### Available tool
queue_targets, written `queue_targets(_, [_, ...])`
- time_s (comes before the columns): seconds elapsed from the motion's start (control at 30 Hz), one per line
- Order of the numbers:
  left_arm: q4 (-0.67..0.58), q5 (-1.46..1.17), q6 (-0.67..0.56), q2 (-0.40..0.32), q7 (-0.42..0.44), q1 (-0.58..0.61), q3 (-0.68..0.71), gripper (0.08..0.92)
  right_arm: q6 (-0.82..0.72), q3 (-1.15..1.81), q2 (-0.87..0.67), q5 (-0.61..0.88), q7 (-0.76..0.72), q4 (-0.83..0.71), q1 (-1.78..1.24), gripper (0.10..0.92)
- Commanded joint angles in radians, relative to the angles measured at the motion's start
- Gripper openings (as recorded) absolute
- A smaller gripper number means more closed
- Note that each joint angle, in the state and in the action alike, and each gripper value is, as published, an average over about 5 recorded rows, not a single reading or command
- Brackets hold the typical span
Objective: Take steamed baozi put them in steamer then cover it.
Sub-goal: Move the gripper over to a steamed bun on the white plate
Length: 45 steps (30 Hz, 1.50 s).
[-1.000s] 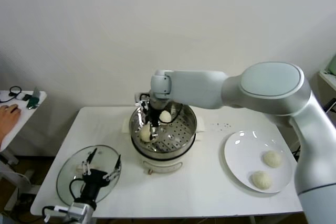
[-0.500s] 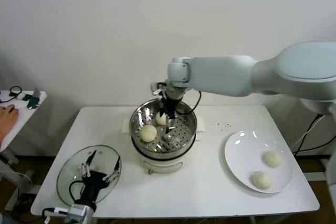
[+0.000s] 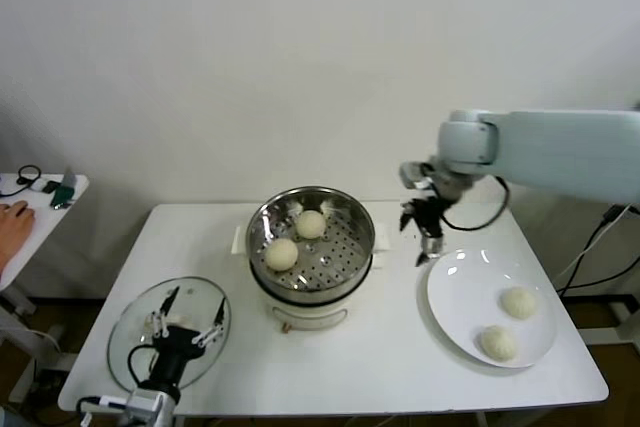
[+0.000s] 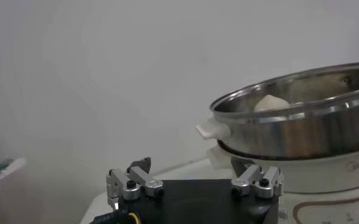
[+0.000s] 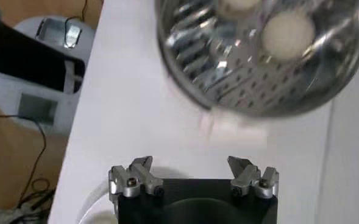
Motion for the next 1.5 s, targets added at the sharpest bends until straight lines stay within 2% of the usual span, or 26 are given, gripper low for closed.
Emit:
queue_targets(0.03, [-0.005,0.004,0.005,-0.005,0.003,0.004,-0.005,0.823,0.002,-0.002,-0.346,-0.293,-0.007,0.131,-0.135,0.823])
queue_targets(0.33, [-0.014,0.008,-0.001,-0.021,0.018,0.025,-0.02,0.823,0.014,0.111,-0.39,-0.403,-0.024,0.046,-0.353,0.823])
queue_targets(0.93, [0.003,0.012,-0.007,-0.033,0.016,0.034,-0.028,0.823,0.028,0.242,-0.374,-0.451,-0.037,-0.055,-0.511,0.823])
queue_targets(1.5, [0.024,0.025,-0.006,-0.036,0.009,0.021,-0.025,0.823,0.039,0.248,-0.336,-0.442,-0.048,-0.103,-0.529,0.822])
